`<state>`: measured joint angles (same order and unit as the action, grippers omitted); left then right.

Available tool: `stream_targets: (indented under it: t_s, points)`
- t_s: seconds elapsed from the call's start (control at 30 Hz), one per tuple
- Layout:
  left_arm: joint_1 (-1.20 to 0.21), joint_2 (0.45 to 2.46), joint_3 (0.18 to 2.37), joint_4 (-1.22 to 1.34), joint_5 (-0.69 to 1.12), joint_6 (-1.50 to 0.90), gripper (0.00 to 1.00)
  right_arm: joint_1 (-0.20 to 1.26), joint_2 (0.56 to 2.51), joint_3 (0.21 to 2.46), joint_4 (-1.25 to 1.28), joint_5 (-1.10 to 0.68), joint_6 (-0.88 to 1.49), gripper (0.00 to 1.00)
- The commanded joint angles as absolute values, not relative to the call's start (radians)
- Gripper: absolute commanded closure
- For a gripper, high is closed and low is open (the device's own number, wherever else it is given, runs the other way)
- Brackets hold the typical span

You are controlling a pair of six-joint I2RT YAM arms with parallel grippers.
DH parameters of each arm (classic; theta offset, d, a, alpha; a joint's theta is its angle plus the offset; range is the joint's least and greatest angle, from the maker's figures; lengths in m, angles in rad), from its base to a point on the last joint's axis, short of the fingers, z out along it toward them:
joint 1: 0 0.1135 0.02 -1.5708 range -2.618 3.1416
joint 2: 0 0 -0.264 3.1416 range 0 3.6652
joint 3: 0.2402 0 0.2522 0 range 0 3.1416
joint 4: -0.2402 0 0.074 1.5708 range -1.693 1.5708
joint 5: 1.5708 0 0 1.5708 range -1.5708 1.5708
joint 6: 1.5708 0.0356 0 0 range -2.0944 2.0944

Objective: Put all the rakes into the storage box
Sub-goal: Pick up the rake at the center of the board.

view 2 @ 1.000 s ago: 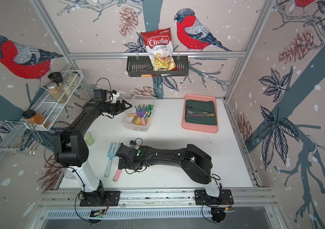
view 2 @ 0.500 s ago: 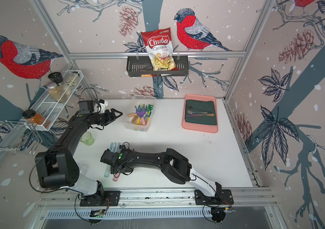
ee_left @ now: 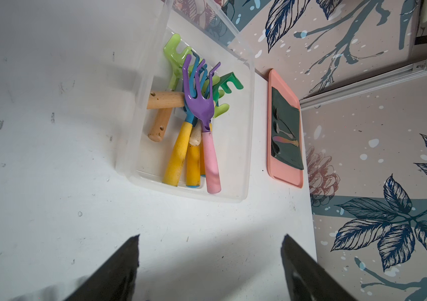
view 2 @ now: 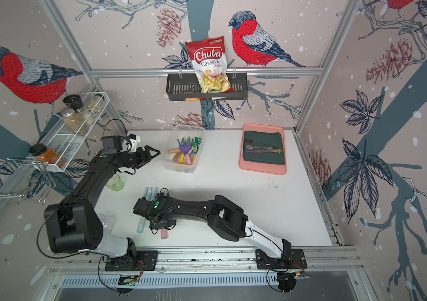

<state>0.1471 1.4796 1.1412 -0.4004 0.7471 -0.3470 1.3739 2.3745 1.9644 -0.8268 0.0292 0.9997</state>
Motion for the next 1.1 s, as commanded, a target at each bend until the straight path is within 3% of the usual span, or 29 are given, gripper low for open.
stream_targets:
  t_s: [0.0,0.2,0.57,0.83,1.07]
  points:
    - [0.151,1.462,1.115,-0.336,0.801,-0.390,0.15,1.352,2.297,1.820,-0.825,0.003,0.972,0.83]
    - [0.133,1.466,1.047,-0.280,0.858,-0.421,0.17,1.253,2.039,1.529,-0.622,-0.040,0.961,0.87]
    - [-0.081,1.452,0.945,-0.108,0.843,-0.567,0.24,1.095,1.836,1.423,-0.543,-0.081,0.917,0.86]
    - [-0.145,1.439,0.902,-0.052,0.830,-0.621,0.38,1.049,1.800,1.429,-0.520,-0.093,0.905,0.86]
    - [-0.190,1.447,0.889,-0.028,0.815,-0.647,0.57,1.034,1.797,1.447,-0.514,-0.101,0.896,0.86]
